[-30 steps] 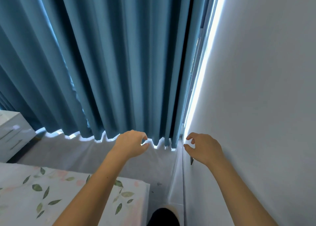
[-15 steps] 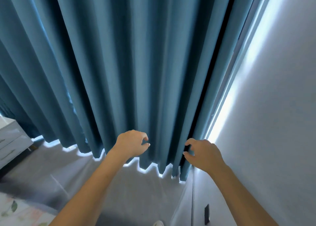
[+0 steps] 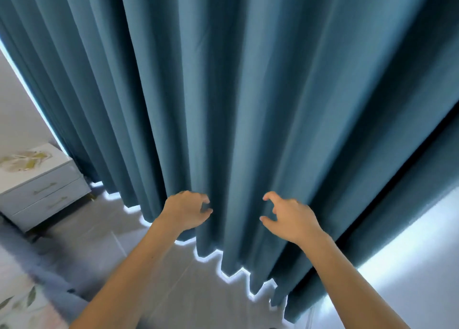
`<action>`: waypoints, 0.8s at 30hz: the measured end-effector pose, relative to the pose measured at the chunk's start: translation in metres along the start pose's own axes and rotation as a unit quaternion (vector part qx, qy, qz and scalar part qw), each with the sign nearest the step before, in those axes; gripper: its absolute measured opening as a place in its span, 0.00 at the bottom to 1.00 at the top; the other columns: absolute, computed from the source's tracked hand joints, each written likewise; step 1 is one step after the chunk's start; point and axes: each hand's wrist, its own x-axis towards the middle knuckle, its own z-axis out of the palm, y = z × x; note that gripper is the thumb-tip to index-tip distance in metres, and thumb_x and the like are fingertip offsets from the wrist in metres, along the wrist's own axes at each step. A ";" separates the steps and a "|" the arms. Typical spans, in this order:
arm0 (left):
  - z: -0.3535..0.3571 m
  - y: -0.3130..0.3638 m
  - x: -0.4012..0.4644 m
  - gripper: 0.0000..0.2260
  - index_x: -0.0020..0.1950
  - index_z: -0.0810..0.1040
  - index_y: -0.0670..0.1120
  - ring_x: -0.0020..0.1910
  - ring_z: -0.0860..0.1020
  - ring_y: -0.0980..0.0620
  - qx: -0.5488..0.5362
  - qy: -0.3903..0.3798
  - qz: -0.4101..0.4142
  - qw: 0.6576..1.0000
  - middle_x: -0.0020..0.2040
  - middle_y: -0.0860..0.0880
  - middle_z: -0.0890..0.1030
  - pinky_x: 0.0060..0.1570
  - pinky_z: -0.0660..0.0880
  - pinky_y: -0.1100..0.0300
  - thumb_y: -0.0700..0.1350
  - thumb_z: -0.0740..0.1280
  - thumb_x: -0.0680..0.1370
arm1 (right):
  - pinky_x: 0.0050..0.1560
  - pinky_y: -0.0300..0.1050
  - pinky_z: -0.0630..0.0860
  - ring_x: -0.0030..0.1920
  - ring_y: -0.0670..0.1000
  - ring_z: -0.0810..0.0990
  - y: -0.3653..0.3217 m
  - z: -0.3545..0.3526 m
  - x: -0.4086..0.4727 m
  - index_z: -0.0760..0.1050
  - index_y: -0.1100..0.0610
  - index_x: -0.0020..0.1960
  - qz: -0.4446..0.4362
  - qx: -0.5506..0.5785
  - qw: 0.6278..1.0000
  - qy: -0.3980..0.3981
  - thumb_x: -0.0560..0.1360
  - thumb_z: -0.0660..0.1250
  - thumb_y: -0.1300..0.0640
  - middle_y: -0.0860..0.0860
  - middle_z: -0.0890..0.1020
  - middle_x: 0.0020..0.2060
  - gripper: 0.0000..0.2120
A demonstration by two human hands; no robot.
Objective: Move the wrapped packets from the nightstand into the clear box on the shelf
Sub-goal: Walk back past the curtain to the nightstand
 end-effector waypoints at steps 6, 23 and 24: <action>0.004 -0.059 0.055 0.18 0.66 0.71 0.56 0.58 0.77 0.48 0.019 -0.014 -0.101 0.995 0.55 0.53 0.82 0.52 0.71 0.56 0.59 0.58 0.78 | 0.54 0.47 0.70 0.57 0.54 0.76 -0.035 0.007 0.113 0.63 0.44 0.67 -0.106 -0.002 0.994 -0.019 0.75 0.61 0.41 0.47 0.81 0.52 0.22; -0.043 -0.290 0.058 0.14 0.61 0.76 0.57 0.57 0.77 0.50 0.018 0.088 -0.434 0.897 0.58 0.54 0.81 0.53 0.73 0.56 0.57 0.58 0.79 | 0.58 0.48 0.70 0.58 0.52 0.75 -0.307 0.068 0.366 0.66 0.45 0.66 -0.459 0.004 0.882 -0.107 0.76 0.59 0.46 0.45 0.78 0.55 0.18; -0.043 -0.311 0.059 0.14 0.60 0.77 0.56 0.57 0.77 0.50 0.013 0.088 -0.445 0.891 0.58 0.55 0.81 0.53 0.73 0.57 0.57 0.58 0.79 | 0.59 0.48 0.70 0.58 0.52 0.75 -0.328 0.073 0.378 0.66 0.45 0.66 -0.468 0.004 0.877 -0.114 0.77 0.59 0.46 0.45 0.78 0.56 0.18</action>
